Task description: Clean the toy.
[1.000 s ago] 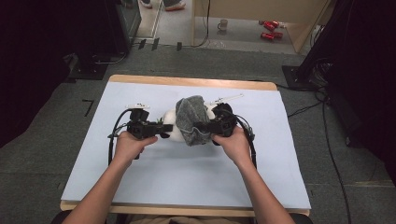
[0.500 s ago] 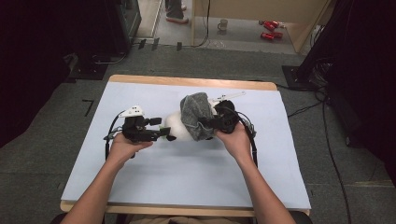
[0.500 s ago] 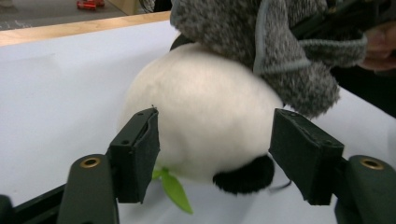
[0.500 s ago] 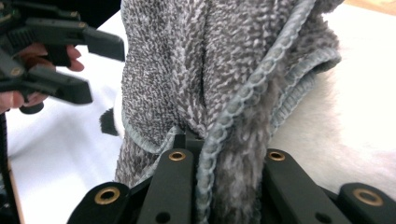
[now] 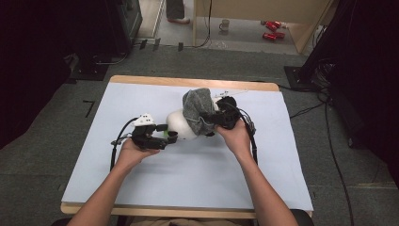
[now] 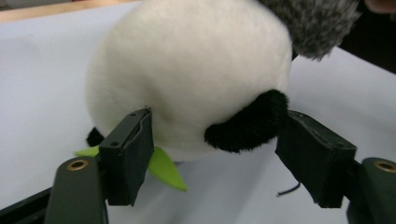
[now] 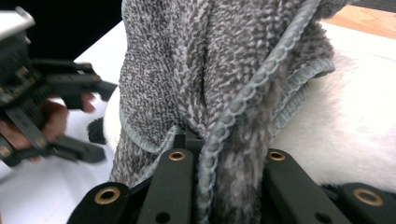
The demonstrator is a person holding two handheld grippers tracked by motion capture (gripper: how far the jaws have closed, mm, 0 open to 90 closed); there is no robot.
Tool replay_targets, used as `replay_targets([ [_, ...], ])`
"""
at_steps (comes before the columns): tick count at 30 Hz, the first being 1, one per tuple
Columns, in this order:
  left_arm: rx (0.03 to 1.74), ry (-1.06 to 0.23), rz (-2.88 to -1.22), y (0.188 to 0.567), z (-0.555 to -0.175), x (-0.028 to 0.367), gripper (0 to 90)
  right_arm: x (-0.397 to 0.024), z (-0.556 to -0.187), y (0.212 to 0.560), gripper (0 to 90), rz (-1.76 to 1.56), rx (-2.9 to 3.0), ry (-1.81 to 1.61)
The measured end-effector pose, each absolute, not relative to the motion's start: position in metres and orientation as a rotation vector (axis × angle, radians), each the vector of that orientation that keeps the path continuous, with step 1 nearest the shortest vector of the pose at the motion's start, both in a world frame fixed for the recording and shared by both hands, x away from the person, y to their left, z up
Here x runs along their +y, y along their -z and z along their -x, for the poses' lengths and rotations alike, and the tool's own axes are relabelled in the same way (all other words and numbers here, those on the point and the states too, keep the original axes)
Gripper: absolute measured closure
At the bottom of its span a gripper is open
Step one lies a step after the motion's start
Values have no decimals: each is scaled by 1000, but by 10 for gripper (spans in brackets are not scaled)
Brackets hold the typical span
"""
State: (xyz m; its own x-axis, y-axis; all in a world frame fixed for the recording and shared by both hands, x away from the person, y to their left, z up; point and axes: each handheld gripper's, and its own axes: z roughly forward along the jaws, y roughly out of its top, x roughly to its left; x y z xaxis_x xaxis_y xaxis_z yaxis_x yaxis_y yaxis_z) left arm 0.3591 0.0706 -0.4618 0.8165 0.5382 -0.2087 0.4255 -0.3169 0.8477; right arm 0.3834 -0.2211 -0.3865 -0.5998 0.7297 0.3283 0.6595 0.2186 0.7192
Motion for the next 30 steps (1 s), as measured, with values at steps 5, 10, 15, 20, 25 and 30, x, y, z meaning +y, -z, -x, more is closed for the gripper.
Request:
replay_targets([
  [5, 755, -246, -1938, 469, -359, 60, 228, -220, -387, 388, 812, -1378, 2378, -1373],
  [10, 825, -268, -1909, 467, -360, 62, 462, -217, -383, 380, 813, -1389, 2376, -1428],
  [15, 868, -247, -1885, 462, -359, 62, 623, -204, -370, 363, 813, -1321, 2388, -1529],
  [20, 865, -197, -1876, 455, -355, 60, 668, -184, -357, 353, 813, -1239, 2430, -1650],
  [25, 860, -180, -1879, 450, -351, 59, 672, -167, -359, 374, 812, -1247, 2506, -1527],
  [30, 894, -160, -1910, 454, -353, 57, 675, -173, -370, 395, 814, -1280, 2516, -1396],
])
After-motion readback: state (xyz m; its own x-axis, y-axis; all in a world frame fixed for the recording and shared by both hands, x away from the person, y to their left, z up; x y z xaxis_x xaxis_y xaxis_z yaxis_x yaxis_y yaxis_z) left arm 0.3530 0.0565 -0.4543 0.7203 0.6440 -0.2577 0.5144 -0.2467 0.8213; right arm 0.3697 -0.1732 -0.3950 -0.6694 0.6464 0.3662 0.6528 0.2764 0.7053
